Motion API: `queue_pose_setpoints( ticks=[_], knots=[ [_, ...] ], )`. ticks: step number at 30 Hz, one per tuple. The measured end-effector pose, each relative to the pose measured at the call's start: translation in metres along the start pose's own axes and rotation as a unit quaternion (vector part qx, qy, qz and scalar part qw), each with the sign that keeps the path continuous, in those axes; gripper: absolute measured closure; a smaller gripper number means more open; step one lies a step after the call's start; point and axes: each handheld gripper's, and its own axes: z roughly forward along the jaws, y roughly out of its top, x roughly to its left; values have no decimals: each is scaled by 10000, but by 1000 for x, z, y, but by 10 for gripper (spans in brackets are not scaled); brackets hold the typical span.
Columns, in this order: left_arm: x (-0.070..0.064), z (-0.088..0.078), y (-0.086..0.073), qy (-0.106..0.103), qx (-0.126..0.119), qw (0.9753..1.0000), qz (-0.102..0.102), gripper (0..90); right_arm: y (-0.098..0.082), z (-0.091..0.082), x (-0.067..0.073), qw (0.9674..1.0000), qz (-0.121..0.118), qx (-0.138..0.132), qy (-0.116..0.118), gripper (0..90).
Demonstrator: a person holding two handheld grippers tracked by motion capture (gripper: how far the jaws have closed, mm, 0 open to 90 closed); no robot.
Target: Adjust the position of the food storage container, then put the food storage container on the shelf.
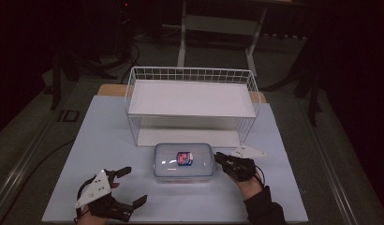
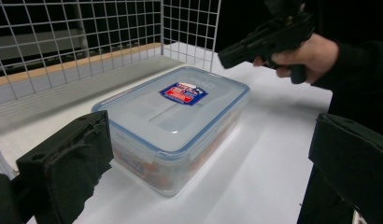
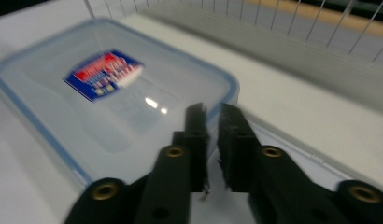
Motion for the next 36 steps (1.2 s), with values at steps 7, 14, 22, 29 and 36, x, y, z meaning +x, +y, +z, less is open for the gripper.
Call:
queue_pose_setpoints(
  ticks=[7,14,22,29,36],
  knots=[
    [1,3,6,72,74,9999,6,0,4,-20,10,9987,158,-419,258,223],
    [13,9,20,91,152,9997,-161,0,6,-29,14,9971,88,-685,318,121],
    [38,24,36,86,317,9974,-638,0,10,-41,20,9947,-372,-930,-242,145],
    [60,44,36,102,646,9917,-1108,0,12,-54,26,9908,-764,-1075,-294,173],
    [75,61,29,213,815,9858,-1453,0,9,-56,31,9909,-784,-1015,-419,183]
  ],
)
